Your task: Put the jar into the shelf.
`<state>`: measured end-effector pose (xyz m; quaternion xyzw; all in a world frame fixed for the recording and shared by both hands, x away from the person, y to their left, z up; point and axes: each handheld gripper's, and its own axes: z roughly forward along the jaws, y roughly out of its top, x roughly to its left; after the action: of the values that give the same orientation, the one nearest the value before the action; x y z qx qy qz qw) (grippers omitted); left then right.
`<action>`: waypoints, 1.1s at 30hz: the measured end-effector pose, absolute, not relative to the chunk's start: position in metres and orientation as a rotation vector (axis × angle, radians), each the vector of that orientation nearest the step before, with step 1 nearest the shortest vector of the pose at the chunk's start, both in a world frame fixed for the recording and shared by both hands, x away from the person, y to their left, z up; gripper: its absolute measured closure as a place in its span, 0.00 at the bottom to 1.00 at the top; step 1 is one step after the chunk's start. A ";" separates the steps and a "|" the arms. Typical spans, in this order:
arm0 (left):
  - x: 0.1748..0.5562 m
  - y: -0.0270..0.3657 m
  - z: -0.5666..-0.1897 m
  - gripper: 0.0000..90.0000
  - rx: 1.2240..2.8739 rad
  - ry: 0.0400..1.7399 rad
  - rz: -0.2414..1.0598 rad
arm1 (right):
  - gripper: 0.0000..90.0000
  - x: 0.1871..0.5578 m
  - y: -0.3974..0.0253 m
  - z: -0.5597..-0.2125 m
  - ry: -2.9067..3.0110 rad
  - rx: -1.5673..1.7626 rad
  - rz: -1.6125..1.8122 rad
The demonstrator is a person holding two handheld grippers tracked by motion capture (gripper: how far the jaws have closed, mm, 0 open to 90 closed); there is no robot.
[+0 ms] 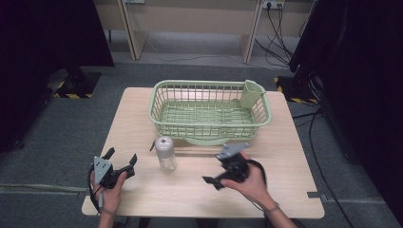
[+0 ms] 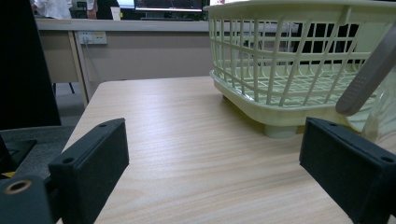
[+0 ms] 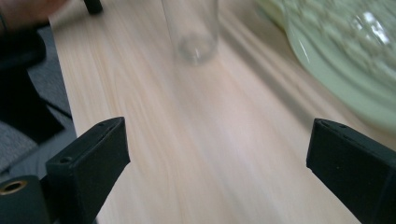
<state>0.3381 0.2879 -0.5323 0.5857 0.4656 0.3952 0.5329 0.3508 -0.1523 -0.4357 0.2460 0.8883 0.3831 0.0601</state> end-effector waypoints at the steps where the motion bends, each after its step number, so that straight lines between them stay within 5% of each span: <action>1: 0.338 0.289 -0.532 0.09 1.403 1.110 0.938 | 0.07 0.337 -0.179 -0.443 2.661 0.793 1.143; 8: 0.337 0.290 -0.532 0.08 1.393 1.112 0.936 | 0.07 0.322 -0.205 -0.448 2.591 0.858 1.186; 33: 0.337 0.291 -0.532 0.08 1.385 1.119 0.933 | 0.07 0.361 -0.105 -0.419 2.652 0.654 1.223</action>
<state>0.3368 0.2910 -0.5323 0.5818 0.4697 0.3919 0.5360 0.3612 -0.1045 -0.4186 0.2179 0.8837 0.4076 0.0741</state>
